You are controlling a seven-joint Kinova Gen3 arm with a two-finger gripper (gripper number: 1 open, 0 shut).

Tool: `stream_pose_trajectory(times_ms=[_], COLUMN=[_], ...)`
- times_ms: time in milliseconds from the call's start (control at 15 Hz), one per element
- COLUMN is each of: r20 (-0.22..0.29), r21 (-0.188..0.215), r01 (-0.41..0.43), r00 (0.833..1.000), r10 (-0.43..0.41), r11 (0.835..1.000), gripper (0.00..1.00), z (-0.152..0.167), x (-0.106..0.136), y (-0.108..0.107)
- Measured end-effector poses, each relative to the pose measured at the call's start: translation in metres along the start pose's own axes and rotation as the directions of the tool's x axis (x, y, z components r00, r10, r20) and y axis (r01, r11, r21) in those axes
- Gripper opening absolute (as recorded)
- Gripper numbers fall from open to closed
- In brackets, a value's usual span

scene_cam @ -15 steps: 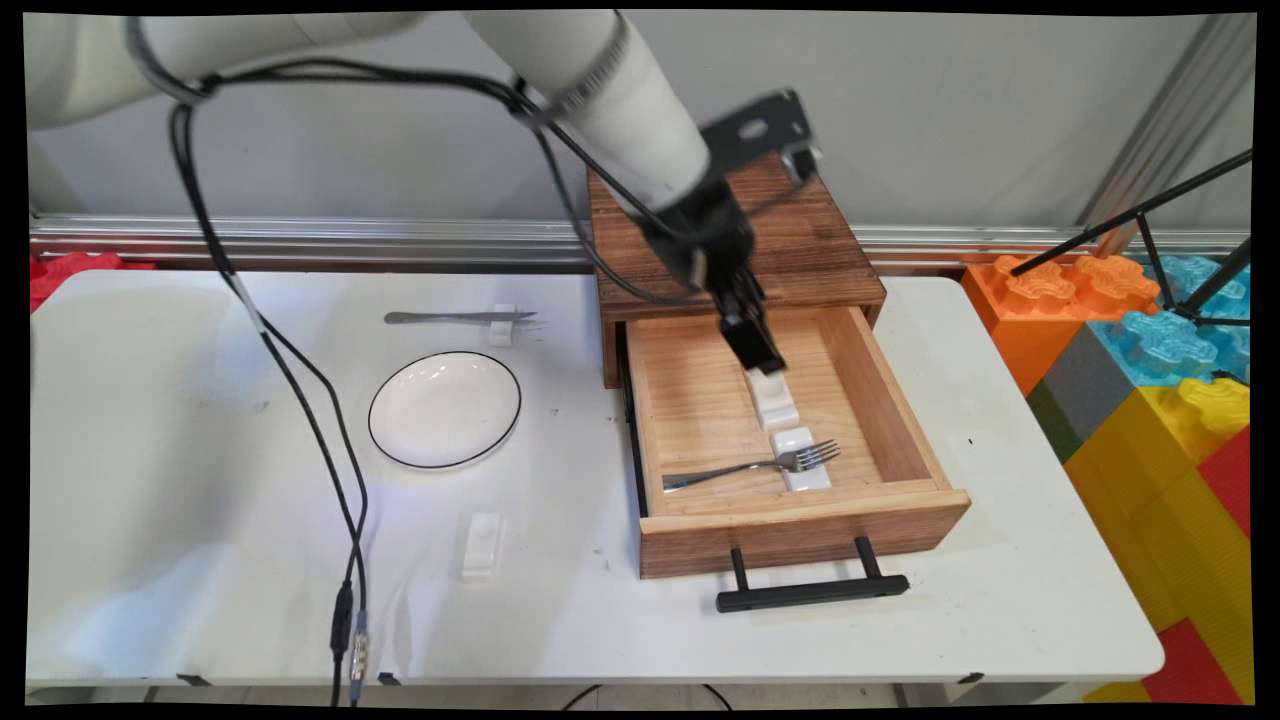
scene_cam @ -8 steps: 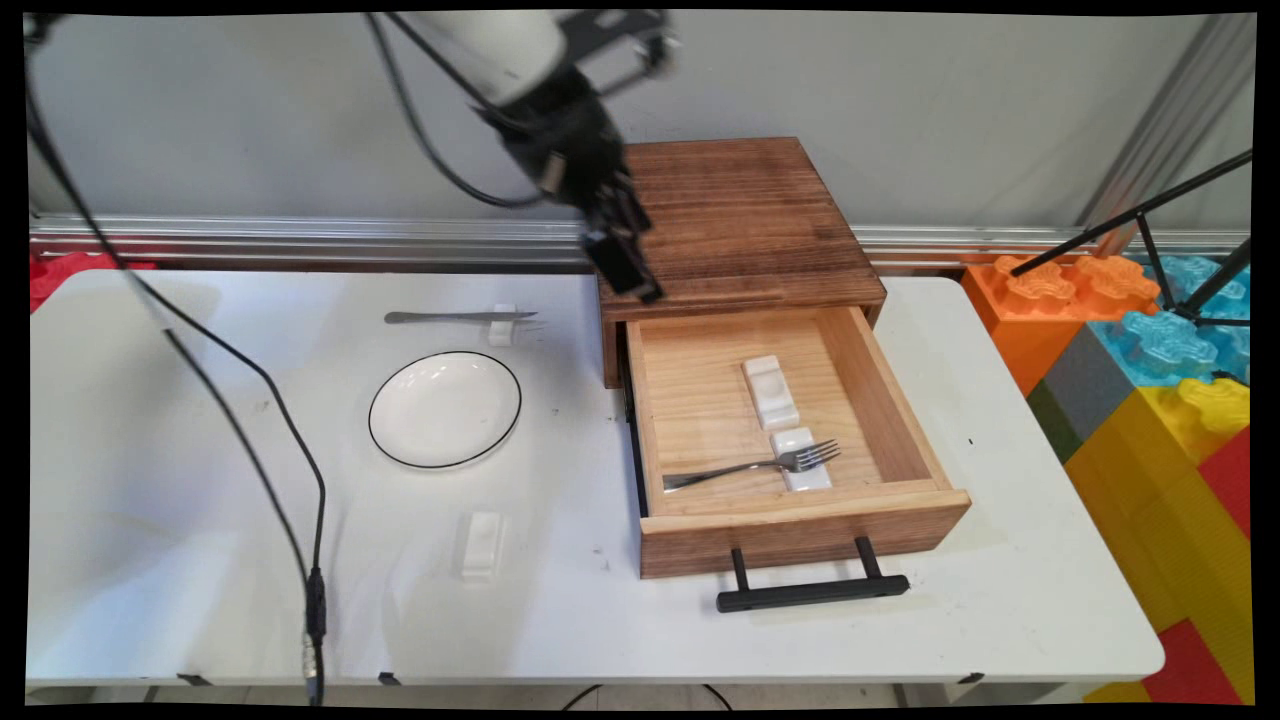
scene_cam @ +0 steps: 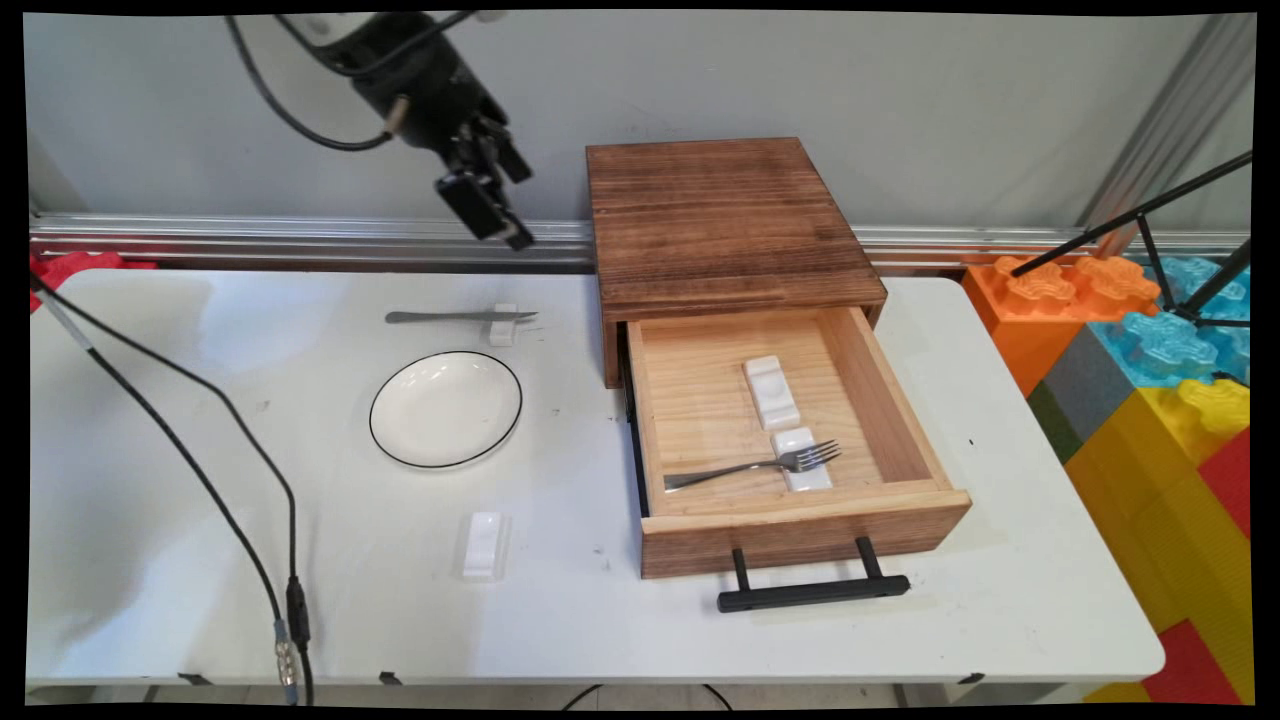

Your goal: Pick up the knife from the left of the white plate

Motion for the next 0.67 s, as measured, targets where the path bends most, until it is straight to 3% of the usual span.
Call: stream_pose_trajectory(times_ms=[333,667], r20=[0.03,0.042], r21=[0.028,0.008], r01=[-0.022,-0.009], r00=[0.999,0.999], r10=[0.021,0.009], r11=[0.999,1.0], gripper=[1.0,1.0], z=[0.017,0.038], x=[-0.057,-0.097], y=[-0.048,-0.086])
